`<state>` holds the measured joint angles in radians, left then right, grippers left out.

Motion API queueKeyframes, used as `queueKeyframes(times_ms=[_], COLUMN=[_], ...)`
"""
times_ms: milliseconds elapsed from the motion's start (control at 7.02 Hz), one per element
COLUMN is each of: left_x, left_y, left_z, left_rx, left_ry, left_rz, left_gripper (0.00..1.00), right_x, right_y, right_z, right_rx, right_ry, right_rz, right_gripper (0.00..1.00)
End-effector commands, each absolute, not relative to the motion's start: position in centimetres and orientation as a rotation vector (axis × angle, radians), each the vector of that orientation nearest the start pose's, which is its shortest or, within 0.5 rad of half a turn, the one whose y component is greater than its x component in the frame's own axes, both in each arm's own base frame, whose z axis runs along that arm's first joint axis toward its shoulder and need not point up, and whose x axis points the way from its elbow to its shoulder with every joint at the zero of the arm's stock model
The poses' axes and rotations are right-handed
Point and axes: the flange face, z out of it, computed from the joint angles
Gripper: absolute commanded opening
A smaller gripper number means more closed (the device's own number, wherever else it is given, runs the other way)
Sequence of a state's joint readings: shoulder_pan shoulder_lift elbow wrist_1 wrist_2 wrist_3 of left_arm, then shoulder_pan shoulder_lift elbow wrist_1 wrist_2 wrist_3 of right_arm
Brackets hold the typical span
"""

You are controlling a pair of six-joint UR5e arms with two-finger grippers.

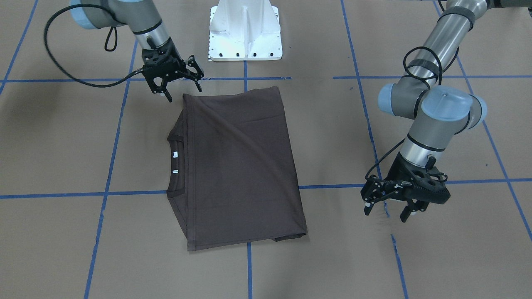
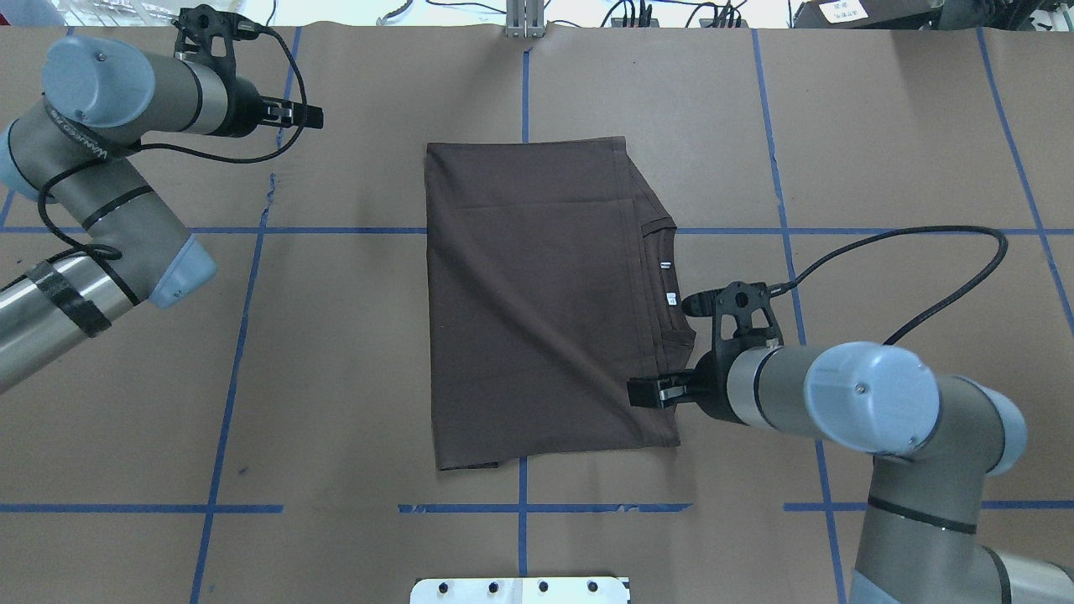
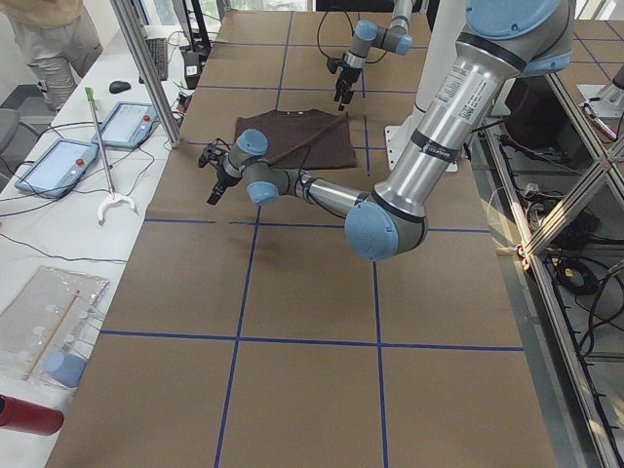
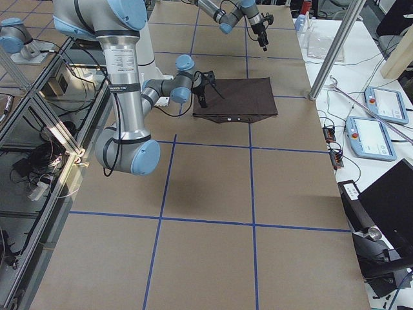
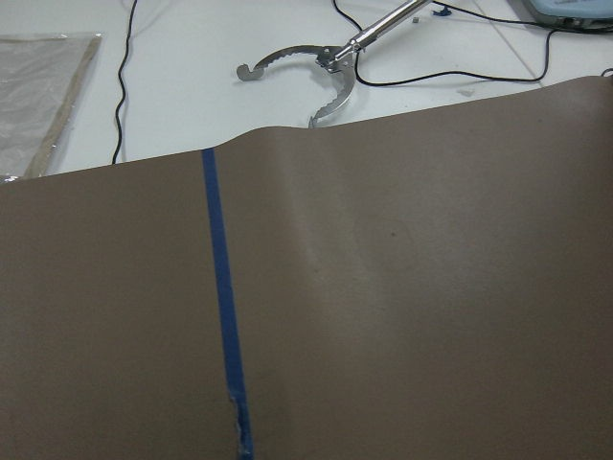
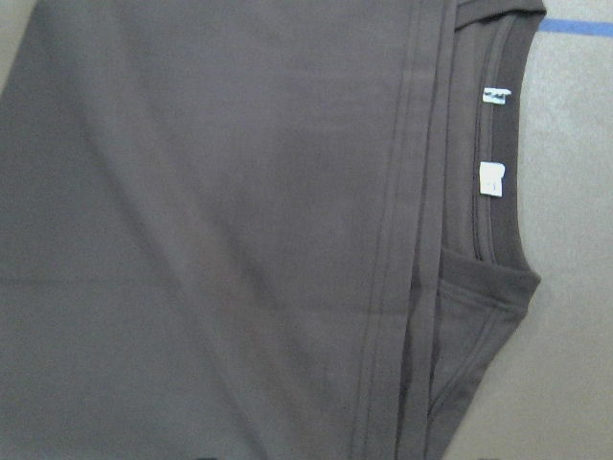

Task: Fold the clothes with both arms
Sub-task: 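Move the left gripper to the shirt corner nearest the robot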

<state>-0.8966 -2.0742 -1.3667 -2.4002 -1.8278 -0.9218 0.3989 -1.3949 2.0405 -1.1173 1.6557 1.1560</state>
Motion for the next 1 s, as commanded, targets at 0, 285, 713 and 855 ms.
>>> queueKeyframes(times_ms=[0,285,713,855], left_x=[36.9,39.6,47.4,50.3], left_y=[-51.9,-38.7,-28.6,-26.4], left_z=[33.7,30.7,30.2,29.4], left_rx=[0.479,0.274,0.119,0.1], left_ry=[1.167,1.337,1.29,1.227], left_rz=[-0.17,-0.386,-0.536,-0.557], left_gripper=[1.0,0.8,0.74,0.67], right_x=[-39.8,-38.9,-38.6,-38.5], right_y=[-34.5,-35.5,-36.3,-36.4], right_z=[29.5,29.3,30.0,30.0], right_rx=[0.317,0.31,0.318,0.32], right_ry=[-1.143,-1.165,-1.147,-1.145], right_rz=[0.076,0.156,0.197,0.199], right_gripper=[1.0,1.0,1.0,1.0])
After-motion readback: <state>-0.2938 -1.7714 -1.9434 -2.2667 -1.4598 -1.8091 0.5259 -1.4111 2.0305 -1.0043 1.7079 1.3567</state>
